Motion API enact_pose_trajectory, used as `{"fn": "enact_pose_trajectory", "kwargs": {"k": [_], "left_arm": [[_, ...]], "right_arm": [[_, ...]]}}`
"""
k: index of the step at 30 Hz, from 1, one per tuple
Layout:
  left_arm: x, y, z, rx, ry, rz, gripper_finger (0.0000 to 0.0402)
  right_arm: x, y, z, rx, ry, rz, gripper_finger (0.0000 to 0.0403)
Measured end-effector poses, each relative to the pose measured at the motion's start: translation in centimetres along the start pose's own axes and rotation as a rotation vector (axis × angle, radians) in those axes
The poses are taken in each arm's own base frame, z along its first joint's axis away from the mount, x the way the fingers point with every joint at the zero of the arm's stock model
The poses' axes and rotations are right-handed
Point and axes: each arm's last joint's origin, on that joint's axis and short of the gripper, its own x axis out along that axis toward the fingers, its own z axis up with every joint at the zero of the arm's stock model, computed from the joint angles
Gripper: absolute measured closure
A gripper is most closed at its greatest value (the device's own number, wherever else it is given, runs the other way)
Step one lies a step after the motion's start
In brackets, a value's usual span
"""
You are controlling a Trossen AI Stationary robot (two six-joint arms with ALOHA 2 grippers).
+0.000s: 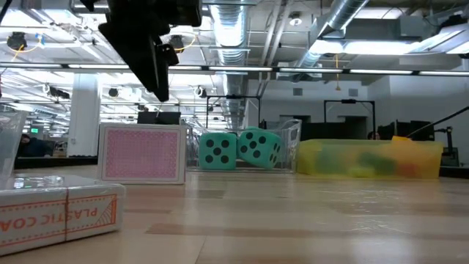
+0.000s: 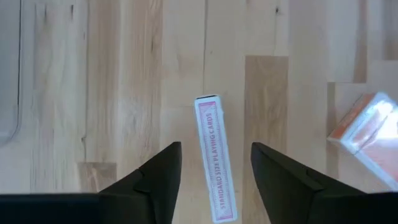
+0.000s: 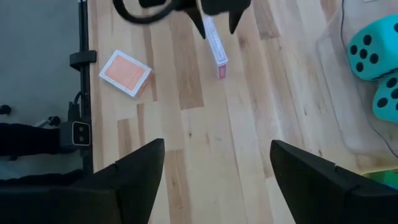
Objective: Pick & Place Toys
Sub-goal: Put the pink deck of cards into the white transparent bin
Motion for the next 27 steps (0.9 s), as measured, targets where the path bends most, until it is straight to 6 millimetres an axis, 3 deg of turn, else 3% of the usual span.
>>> {"fn": "enact_pose_trajectory", "kwargs": {"k": [9, 18, 27], "left_arm": [[2.5, -0.3, 0.0, 0.009, 0.061, 0.019, 0.0188], [3.0, -0.5, 0.0, -0.017, 0.079, -0.014, 0.0178], [4.4, -0.3, -1.6, -0.074, 0.121, -0.012, 0.0188]], "right_arm": [[-0.1, 0.4, -0.4, -0.008, 0.014, -0.003, 0.0119], [-0.2, 0.8, -0.6, -0.008, 0.018, 0.005, 0.0119], [-0.3, 1.0, -0.8, -0.011, 0.024, 0.006, 0.0119]]}}
